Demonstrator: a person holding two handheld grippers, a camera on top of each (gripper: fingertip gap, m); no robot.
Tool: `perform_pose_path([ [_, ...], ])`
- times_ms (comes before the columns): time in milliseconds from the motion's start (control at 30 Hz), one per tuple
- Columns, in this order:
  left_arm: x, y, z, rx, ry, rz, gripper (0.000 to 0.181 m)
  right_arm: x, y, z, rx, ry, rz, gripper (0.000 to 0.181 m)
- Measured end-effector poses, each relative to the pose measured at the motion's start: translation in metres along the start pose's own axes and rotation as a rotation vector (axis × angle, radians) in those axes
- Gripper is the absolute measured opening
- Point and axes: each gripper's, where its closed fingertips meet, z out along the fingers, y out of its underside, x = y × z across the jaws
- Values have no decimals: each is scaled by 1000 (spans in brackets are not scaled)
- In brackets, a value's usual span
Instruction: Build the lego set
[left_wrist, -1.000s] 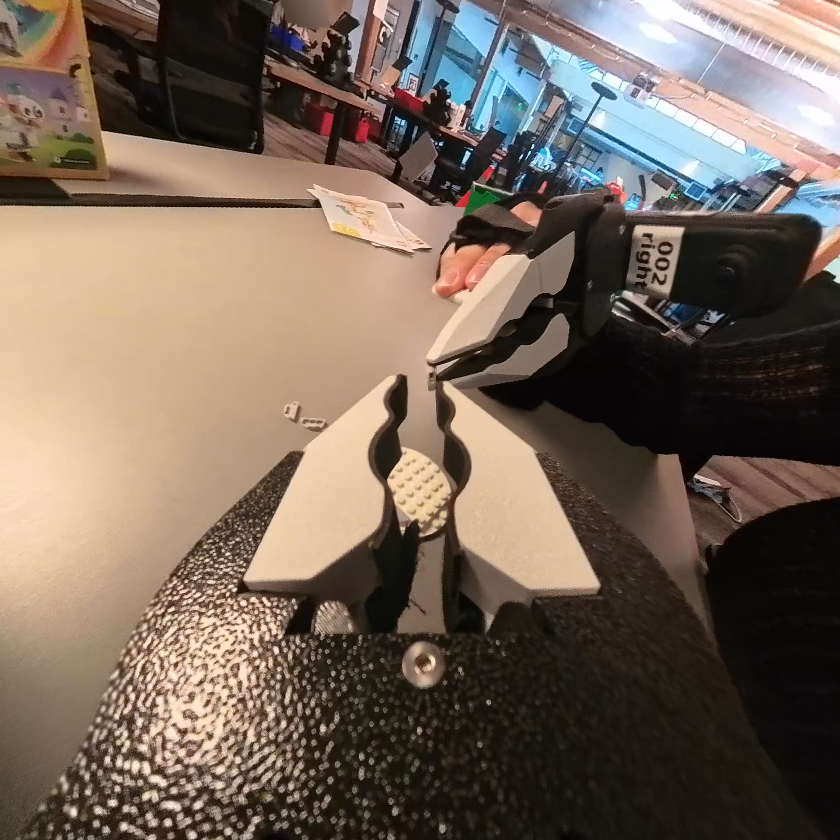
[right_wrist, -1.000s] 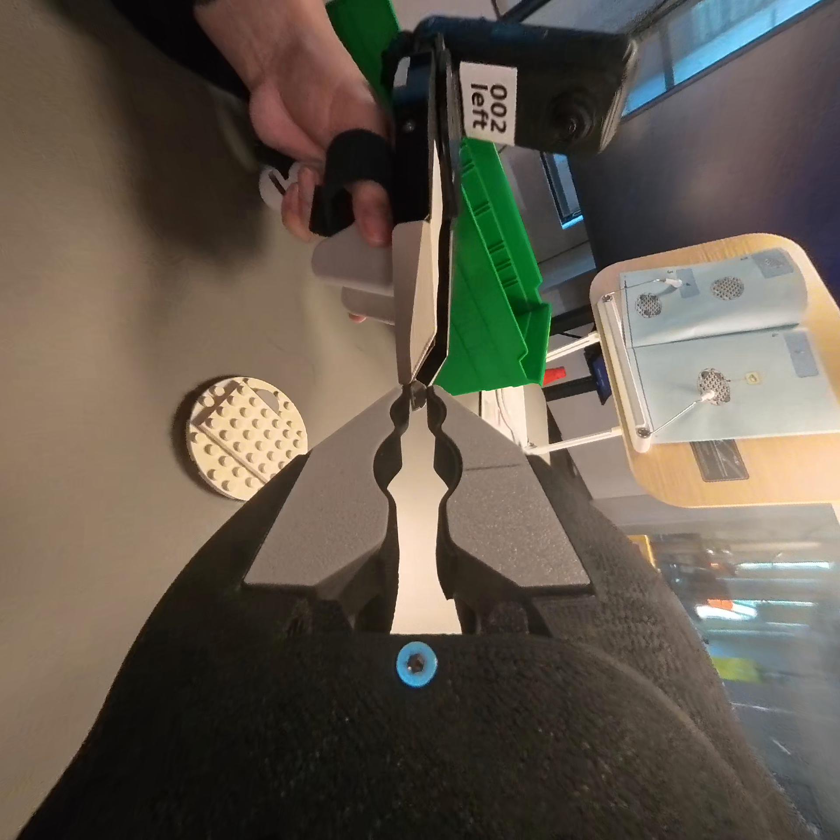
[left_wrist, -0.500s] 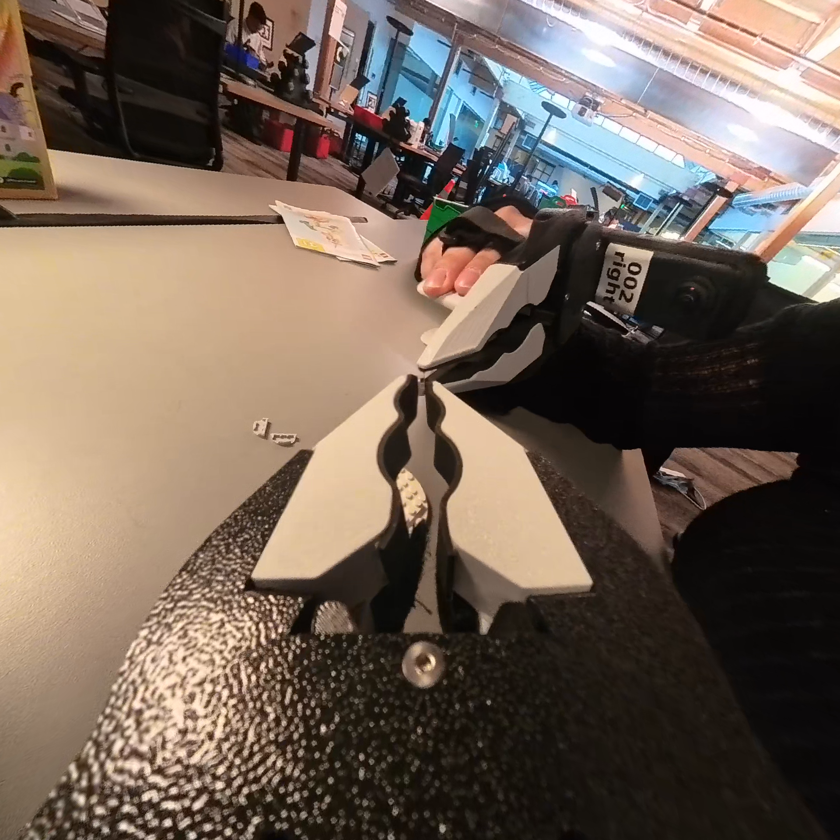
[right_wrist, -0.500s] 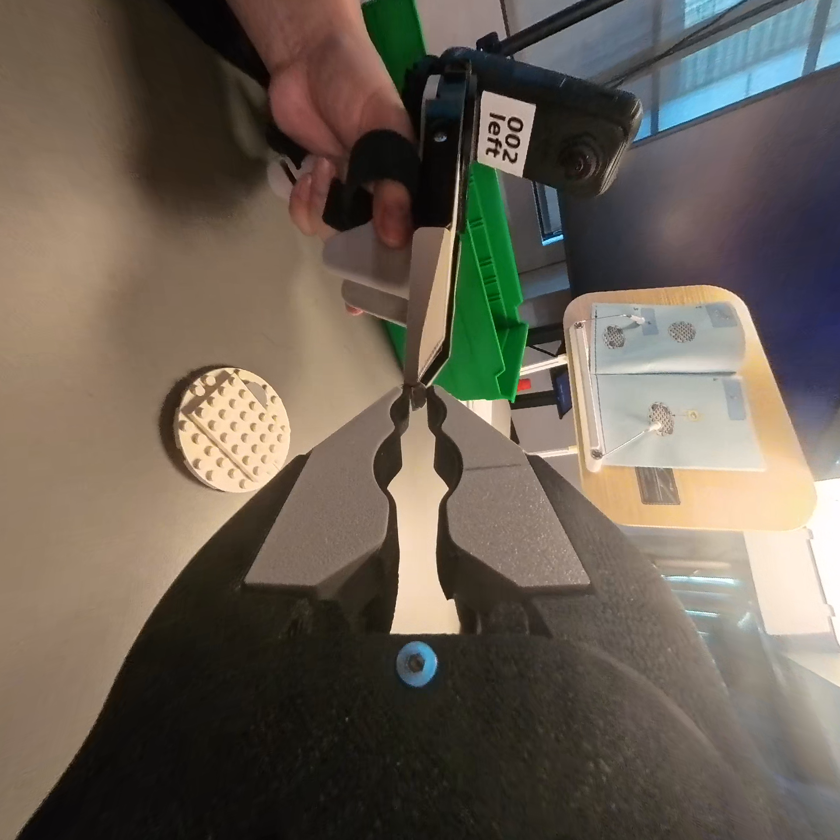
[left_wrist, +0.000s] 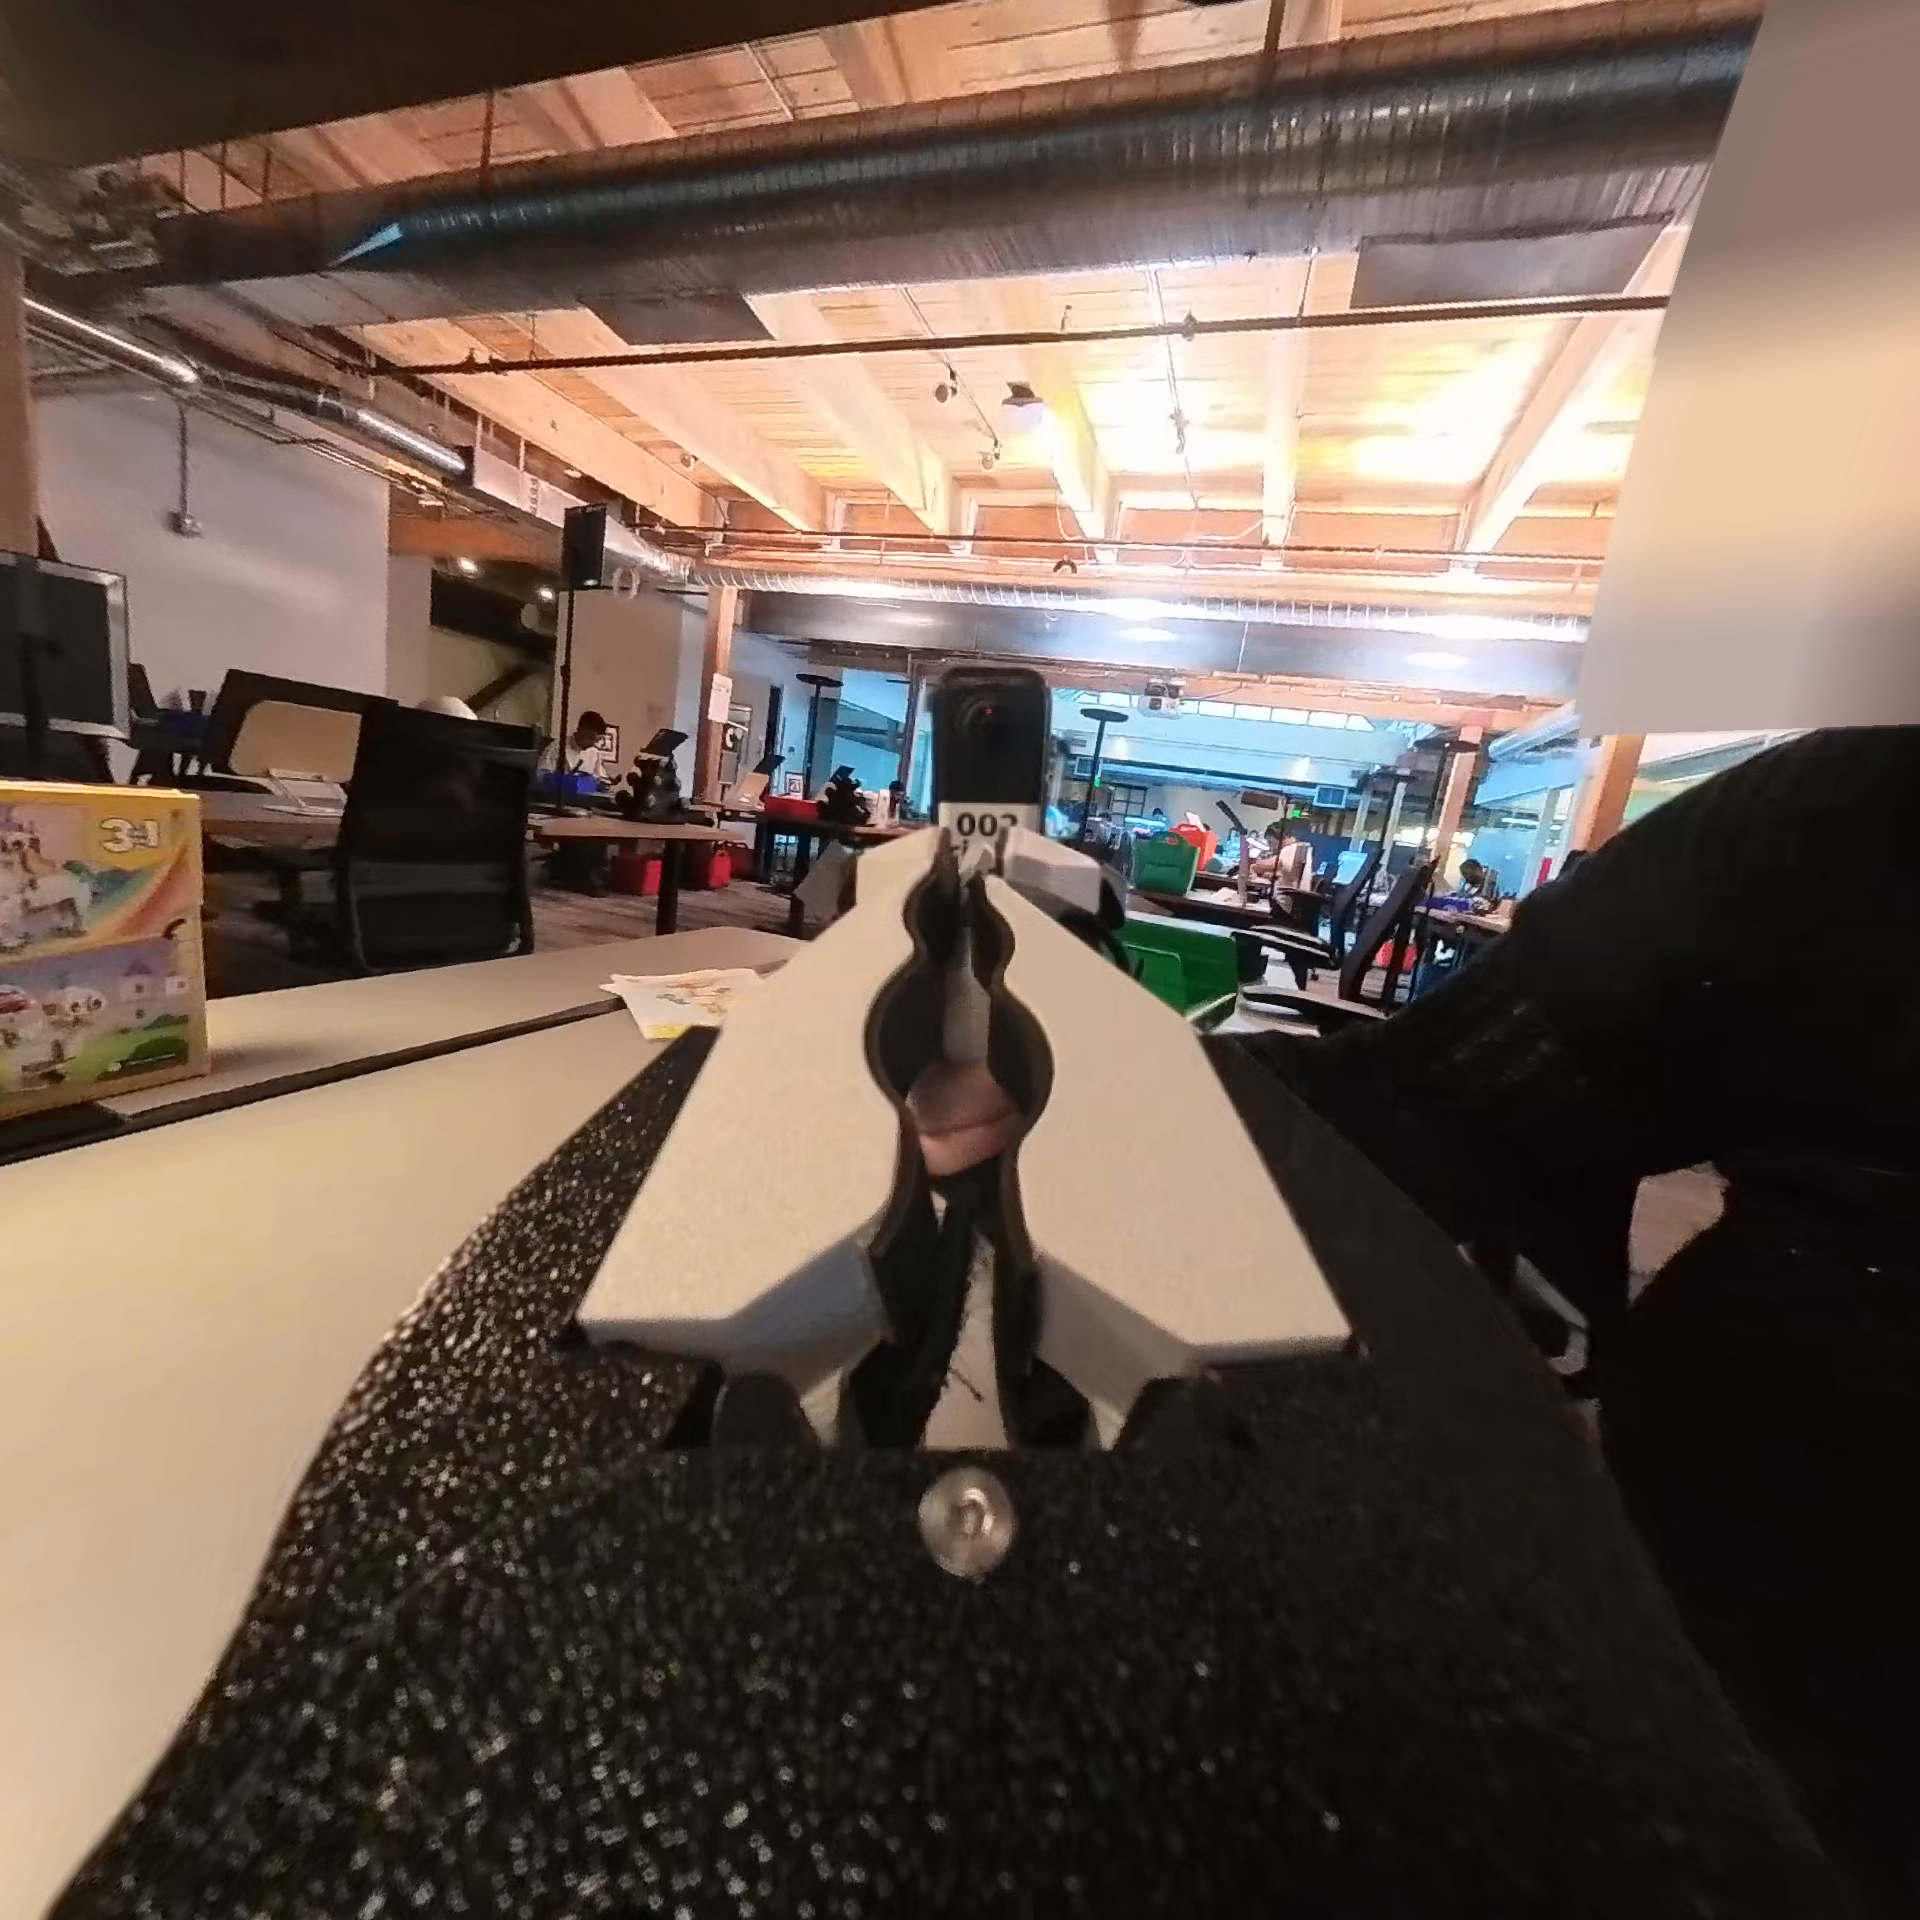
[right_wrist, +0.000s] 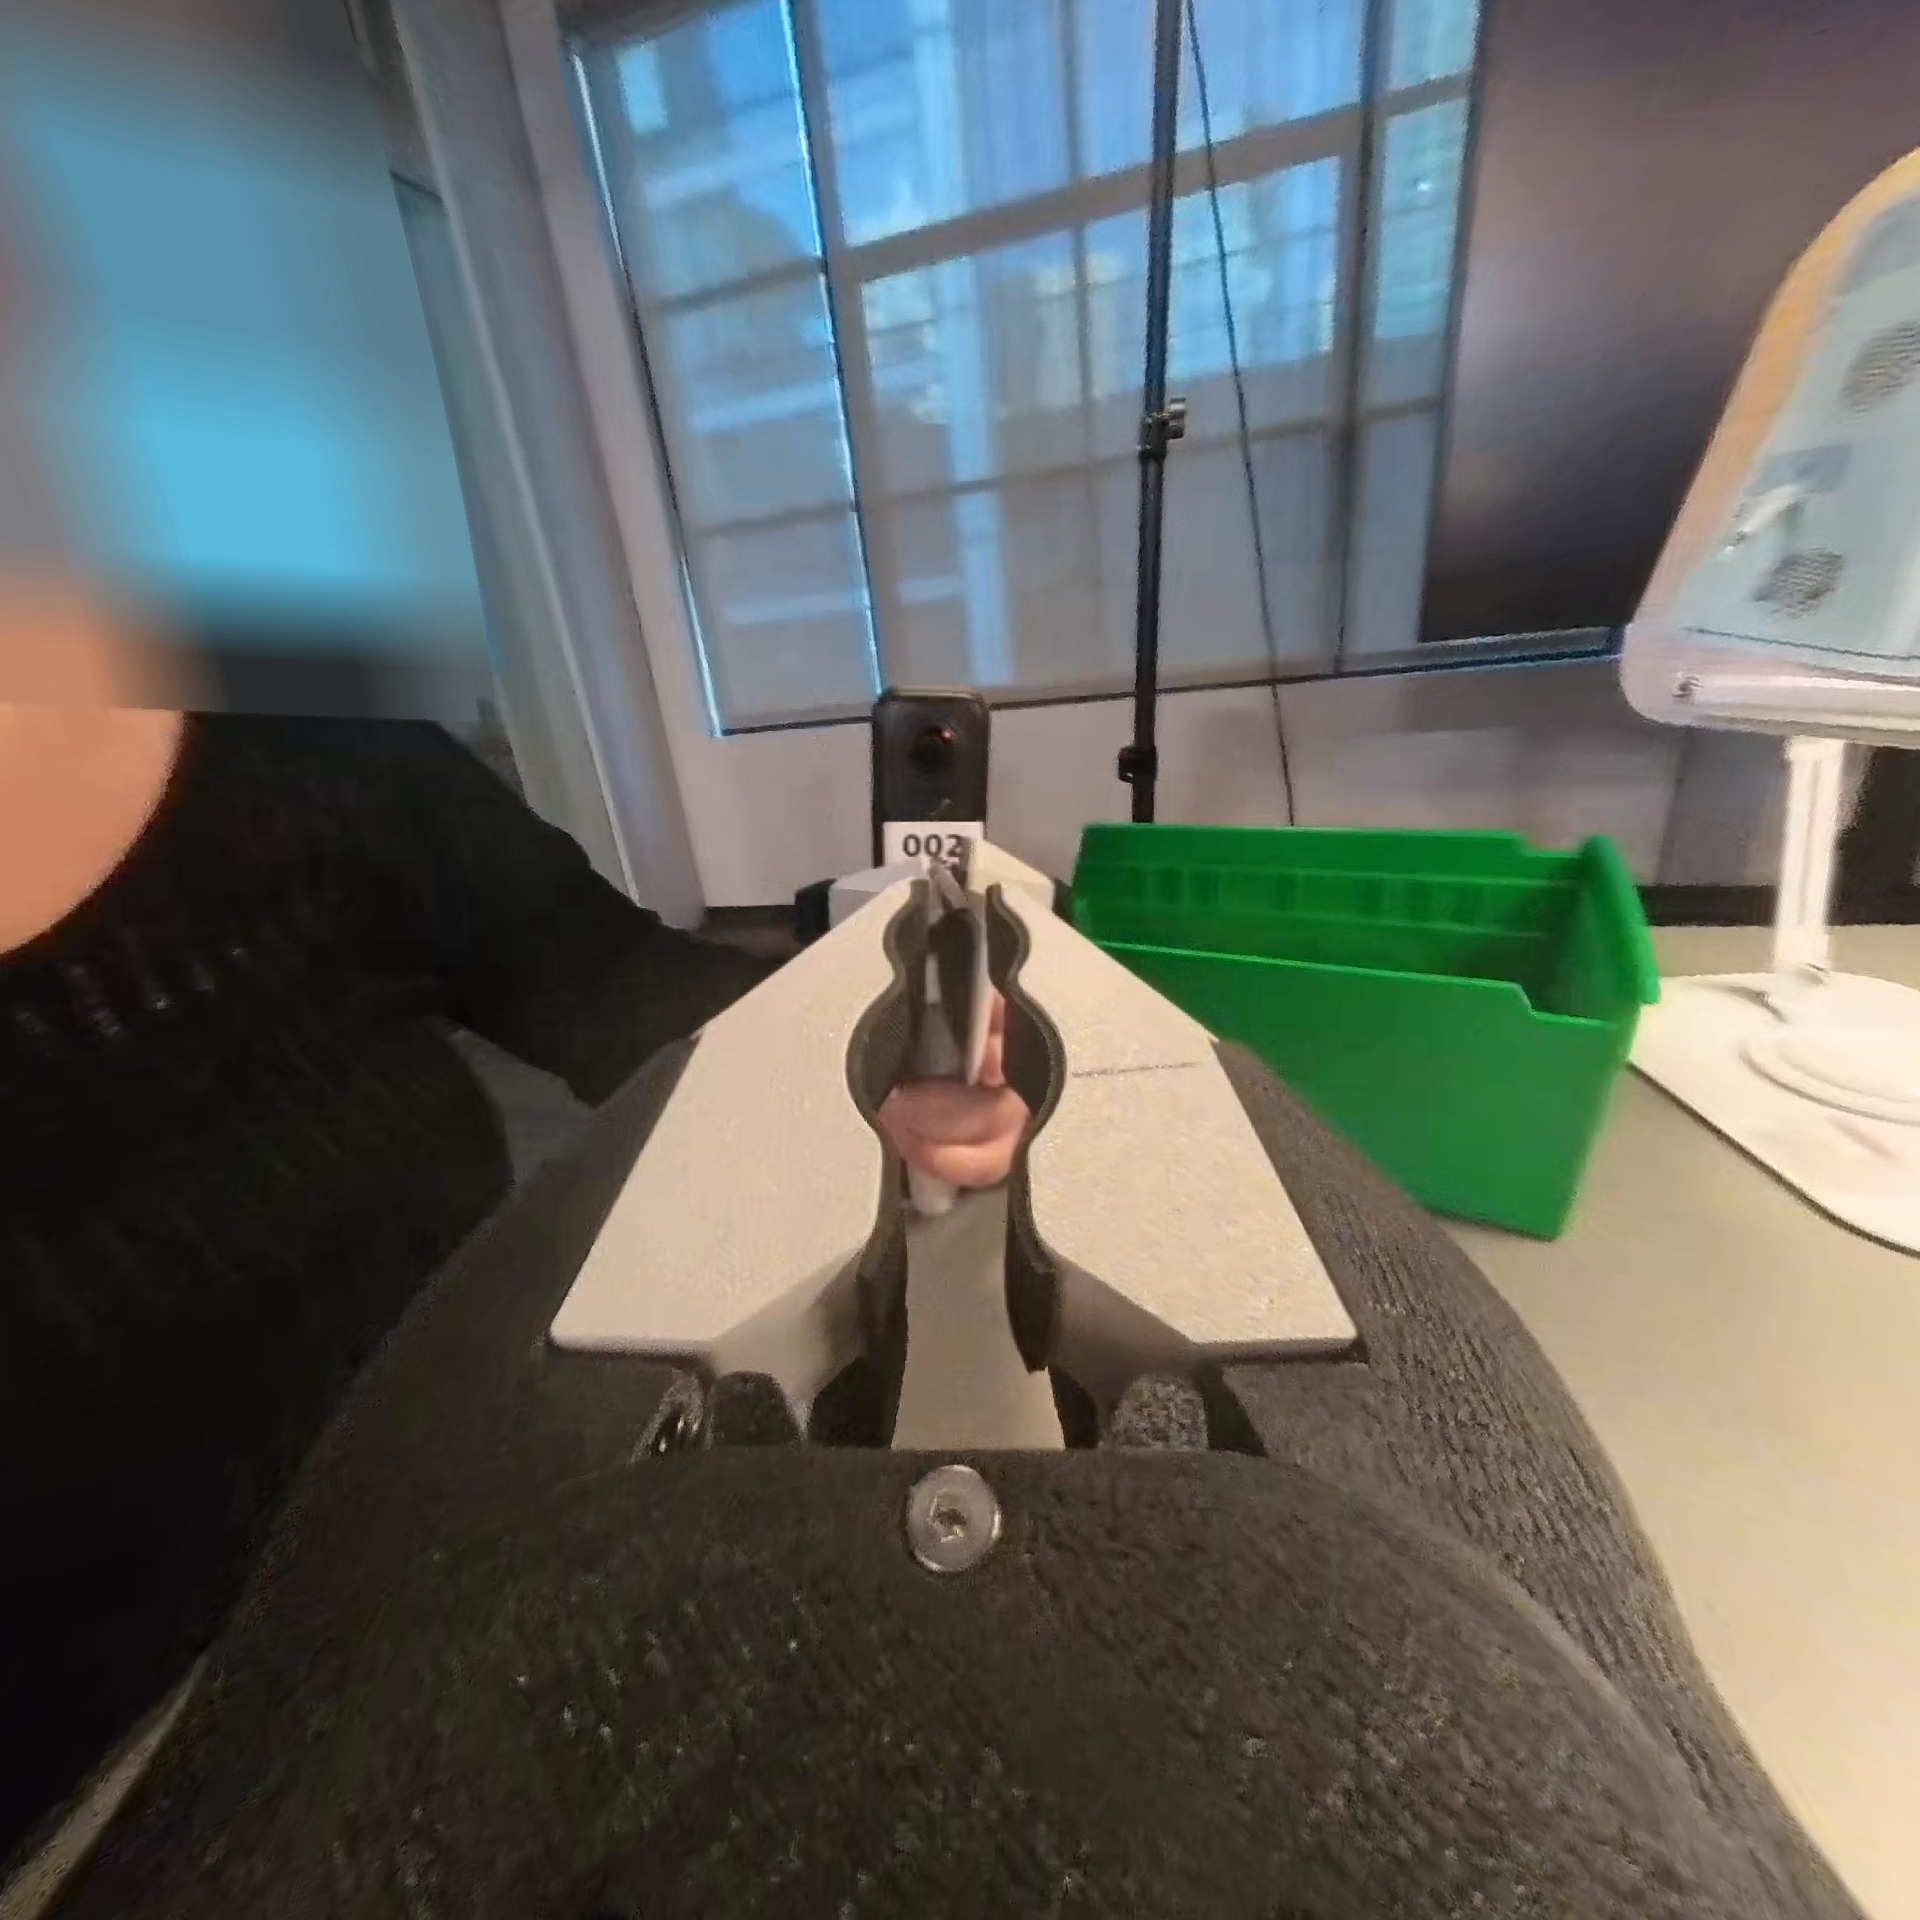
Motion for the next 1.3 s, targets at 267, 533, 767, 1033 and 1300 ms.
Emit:
perform_pose_path([
  [267,3,7,1,-32,71,-138,0,-4,2,1,-18,15,-121,2],
  [533,-30,18,-4,-164,-259,219,14,55,51,-44,-455,361,-296,1],
  [767,-38,24,-7,-209,-319,265,8,81,131,-114,-1157,537,-761,1],
  [1033,-44,31,-9,-247,-331,245,8,76,148,-119,-1252,522,-694,2],
  [1300,-40,36,-6,-272,-313,270,5,65,148,-113,-1141,488,-334,25],
])
